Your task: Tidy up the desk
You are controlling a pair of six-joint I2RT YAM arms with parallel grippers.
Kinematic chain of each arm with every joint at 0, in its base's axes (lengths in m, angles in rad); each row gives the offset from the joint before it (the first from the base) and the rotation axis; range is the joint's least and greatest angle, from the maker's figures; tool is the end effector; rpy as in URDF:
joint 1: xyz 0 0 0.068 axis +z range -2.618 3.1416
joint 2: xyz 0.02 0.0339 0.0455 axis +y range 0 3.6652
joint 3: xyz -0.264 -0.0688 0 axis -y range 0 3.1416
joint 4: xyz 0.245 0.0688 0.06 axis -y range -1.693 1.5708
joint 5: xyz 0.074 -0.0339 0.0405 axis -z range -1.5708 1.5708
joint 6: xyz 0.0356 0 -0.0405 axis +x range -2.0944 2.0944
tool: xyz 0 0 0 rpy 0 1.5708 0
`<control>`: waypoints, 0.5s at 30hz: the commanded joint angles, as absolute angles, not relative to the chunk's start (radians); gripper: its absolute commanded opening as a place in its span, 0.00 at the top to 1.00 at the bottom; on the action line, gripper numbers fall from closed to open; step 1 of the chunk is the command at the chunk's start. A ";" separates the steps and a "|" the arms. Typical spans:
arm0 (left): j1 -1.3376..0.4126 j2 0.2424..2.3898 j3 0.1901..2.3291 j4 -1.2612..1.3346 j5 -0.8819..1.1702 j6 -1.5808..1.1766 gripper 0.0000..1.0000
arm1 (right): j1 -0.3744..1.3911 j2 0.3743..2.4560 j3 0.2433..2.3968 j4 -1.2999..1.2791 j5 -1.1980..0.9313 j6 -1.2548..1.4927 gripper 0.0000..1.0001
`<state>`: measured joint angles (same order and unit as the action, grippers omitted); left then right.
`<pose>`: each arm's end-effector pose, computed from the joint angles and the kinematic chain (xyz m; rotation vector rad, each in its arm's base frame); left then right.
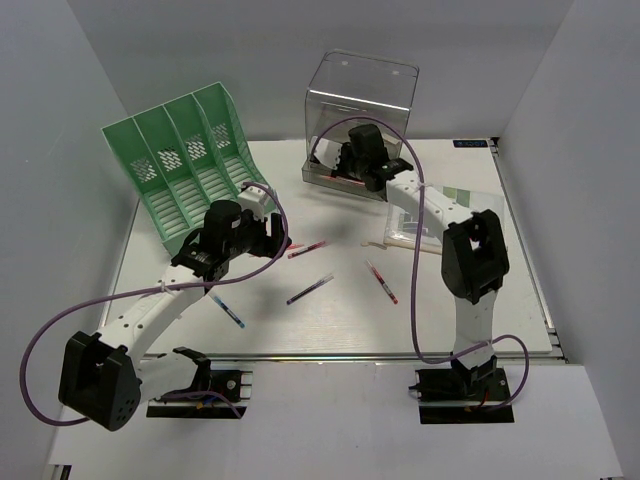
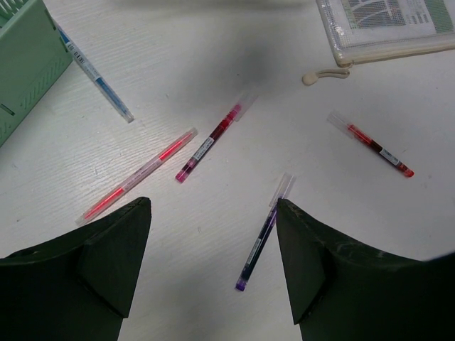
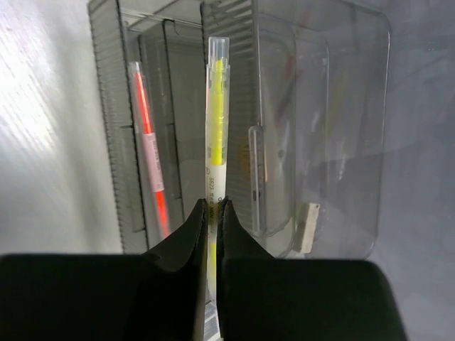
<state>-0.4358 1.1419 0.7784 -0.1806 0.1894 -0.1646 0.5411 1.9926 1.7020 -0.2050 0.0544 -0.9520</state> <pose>0.2272 -0.1132 0.2662 0.4050 2.1160 -0.5538 0.4093 0.2437 0.2895 -1.3877 1.5496 -0.3083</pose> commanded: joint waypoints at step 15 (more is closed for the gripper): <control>-0.437 1.155 0.801 -0.187 0.173 -0.155 0.19 | 0.492 2.068 1.763 -0.146 0.069 -0.951 0.56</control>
